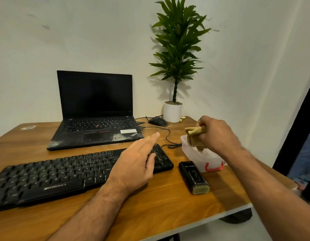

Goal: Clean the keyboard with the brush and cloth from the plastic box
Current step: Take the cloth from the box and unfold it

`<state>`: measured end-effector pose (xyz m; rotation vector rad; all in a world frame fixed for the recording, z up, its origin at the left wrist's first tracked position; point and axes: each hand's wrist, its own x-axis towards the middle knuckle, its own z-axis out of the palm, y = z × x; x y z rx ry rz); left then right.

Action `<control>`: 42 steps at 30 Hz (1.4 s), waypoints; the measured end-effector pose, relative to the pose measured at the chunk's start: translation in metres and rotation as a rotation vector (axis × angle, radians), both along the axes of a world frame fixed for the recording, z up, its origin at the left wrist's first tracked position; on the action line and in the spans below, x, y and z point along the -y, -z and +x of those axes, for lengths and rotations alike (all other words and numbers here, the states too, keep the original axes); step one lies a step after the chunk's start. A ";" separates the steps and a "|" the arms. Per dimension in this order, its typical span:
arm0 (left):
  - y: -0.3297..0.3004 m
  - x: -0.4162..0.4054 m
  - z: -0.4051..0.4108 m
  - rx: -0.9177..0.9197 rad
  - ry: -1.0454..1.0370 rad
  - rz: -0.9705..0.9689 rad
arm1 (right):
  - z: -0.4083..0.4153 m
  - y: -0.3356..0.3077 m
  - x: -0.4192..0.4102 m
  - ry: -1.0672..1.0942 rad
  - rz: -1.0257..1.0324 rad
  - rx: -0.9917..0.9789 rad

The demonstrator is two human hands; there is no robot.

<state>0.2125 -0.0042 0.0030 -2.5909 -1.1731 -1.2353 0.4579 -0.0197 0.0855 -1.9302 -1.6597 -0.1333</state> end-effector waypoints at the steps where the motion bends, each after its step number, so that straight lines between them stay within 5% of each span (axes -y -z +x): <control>1: -0.002 0.001 -0.001 0.010 0.014 -0.023 | -0.006 -0.001 0.008 -0.053 0.079 -0.053; 7: -0.019 0.029 -0.005 0.247 0.119 -0.163 | -0.056 0.007 0.046 -0.398 0.247 -0.355; 13: -0.018 0.074 -0.032 0.420 0.140 -0.223 | -0.111 0.034 0.066 -0.665 0.048 -0.629; 21: -0.021 0.093 -0.088 0.519 -0.012 -0.435 | -0.165 0.045 0.064 -0.599 -0.080 -0.643; 25: -0.019 0.092 -0.102 0.748 -0.088 -0.611 | -0.188 0.053 0.065 -0.540 0.094 -0.573; 31: -0.029 0.084 -0.124 1.107 0.061 -0.882 | -0.215 0.055 0.055 -0.728 -0.008 -0.607; 42: -0.018 0.073 -0.166 1.135 -0.007 -0.874 | -0.251 0.061 0.038 -0.718 -0.084 -0.751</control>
